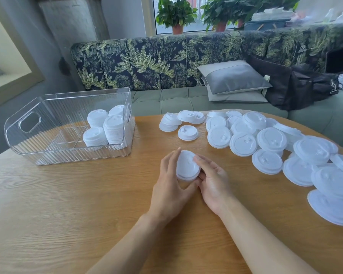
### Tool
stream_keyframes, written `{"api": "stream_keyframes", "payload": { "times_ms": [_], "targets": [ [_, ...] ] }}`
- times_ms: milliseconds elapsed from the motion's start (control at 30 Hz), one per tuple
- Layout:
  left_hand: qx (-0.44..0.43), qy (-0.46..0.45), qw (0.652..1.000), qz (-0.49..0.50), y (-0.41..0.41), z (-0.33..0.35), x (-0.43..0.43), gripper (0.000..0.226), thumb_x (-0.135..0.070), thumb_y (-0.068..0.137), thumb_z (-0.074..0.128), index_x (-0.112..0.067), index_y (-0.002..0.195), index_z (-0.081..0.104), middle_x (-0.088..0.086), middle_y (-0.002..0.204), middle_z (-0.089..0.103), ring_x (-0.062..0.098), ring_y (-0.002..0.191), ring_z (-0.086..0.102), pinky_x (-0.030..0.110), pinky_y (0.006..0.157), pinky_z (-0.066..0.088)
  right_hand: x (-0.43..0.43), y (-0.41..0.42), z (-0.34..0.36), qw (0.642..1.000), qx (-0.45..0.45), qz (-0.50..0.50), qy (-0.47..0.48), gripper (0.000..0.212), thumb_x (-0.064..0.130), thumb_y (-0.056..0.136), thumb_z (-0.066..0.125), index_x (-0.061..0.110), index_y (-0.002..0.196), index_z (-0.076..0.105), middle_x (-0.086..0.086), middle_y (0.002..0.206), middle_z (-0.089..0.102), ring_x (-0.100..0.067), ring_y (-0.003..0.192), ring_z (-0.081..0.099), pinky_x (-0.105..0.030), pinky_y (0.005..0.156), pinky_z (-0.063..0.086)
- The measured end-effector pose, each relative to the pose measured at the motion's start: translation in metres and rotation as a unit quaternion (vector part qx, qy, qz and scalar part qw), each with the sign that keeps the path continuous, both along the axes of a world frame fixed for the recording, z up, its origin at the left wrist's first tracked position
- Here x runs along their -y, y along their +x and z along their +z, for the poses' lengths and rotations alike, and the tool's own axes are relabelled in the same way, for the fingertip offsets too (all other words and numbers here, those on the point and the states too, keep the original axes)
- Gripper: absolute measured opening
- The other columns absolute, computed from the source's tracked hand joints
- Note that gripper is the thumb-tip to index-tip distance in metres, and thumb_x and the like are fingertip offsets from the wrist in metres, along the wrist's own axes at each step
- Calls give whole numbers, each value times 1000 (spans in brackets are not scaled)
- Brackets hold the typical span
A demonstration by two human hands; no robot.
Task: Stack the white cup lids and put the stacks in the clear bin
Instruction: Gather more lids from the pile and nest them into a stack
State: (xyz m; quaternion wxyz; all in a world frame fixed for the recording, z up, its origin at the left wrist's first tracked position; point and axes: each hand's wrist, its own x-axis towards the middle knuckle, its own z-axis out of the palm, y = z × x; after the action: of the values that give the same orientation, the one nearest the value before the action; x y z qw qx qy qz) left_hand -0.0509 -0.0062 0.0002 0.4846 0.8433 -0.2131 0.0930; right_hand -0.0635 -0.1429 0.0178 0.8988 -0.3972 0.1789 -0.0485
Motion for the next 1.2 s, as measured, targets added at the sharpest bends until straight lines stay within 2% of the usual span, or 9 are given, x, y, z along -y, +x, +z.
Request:
{"api": "stream_keyframes", "payload": {
  "times_ms": [100, 233, 367, 500, 633, 733, 867, 967, 1200],
  "targets": [
    [35, 58, 997, 25, 13, 0, -4, 91, -52, 84, 80, -42, 156, 26, -26, 152, 31, -8, 135, 41, 30, 83, 56, -2, 8, -2, 999, -1, -1, -33, 19, 15, 89, 80, 12, 107, 74, -9, 99, 78, -18, 84, 74, -28, 71, 57],
    [40, 55, 994, 82, 37, 3, -10, 94, -48, 79, 83, -41, 154, 27, -24, 146, 37, 0, 131, 45, 27, 77, 45, -1, 37, -5, 981, -15, -62, -186, 21, 29, 91, 77, 15, 106, 75, -2, 106, 79, -17, 101, 74, -36, 87, 58],
    [60, 90, 985, 133, 65, 2, -20, 94, -46, 78, 86, -28, 154, 35, -10, 145, 45, 12, 135, 43, 29, 85, 45, 6, 72, 2, 898, -15, -113, -424, 9, 27, 94, 69, 28, 102, 70, 16, 99, 72, 6, 94, 65, -28, 90, 54],
    [79, 133, 981, 119, 82, -7, -35, 92, -47, 80, 84, -22, 155, 37, -4, 146, 47, 17, 134, 45, 36, 95, 51, 14, 108, 2, 827, -6, -72, -557, 29, 16, 92, 64, 21, 120, 65, 5, 112, 66, -16, 105, 62, -34, 97, 51],
    [62, 109, 984, 127, 87, -12, -38, 91, -50, 81, 82, -32, 154, 30, -10, 146, 44, 12, 135, 43, 31, 96, 48, 16, 138, -1, 767, 5, -42, -640, 43, 16, 93, 64, 15, 135, 59, -3, 135, 59, -20, 133, 41, -21, 107, 31],
    [94, 132, 981, 108, 87, -14, -37, 91, -49, 81, 82, -28, 154, 32, -8, 146, 46, 12, 132, 45, 26, 96, 45, 14, 156, -2, 739, -10, -21, -674, 47, 21, 93, 64, 12, 139, 57, -8, 139, 57, -26, 137, 39, -35, 118, 31],
    [107, 141, 978, 108, 87, -13, -36, 90, -49, 81, 81, -24, 154, 34, -5, 145, 48, 14, 129, 48, 28, 97, 47, 17, 174, -6, 658, -79, 44, -747, 54, 33, 93, 61, 9, 141, 50, -14, 144, 53, -34, 139, 37, -47, 119, 29],
    [110, 139, 978, 106, 86, -12, -37, 89, -52, 82, 78, -24, 154, 34, -5, 145, 49, 15, 129, 49, 31, 98, 50, 18, 178, -7, 661, -111, 46, -741, 62, 39, 90, 65, 8, 140, 48, -20, 143, 49, -38, 136, 38, -47, 117, 30],
    [101, 80, 983, 134, 82, -9, -38, 88, -53, 84, 79, -27, 154, 32, -8, 146, 45, 9, 135, 44, 24, 98, 45, 17, 142, -2, 755, -50, -1, -654, 86, 44, 74, 87, 18, 146, 47, -6, 139, 39, -23, 131, 43, -31, 109, 35]
  ]
}}
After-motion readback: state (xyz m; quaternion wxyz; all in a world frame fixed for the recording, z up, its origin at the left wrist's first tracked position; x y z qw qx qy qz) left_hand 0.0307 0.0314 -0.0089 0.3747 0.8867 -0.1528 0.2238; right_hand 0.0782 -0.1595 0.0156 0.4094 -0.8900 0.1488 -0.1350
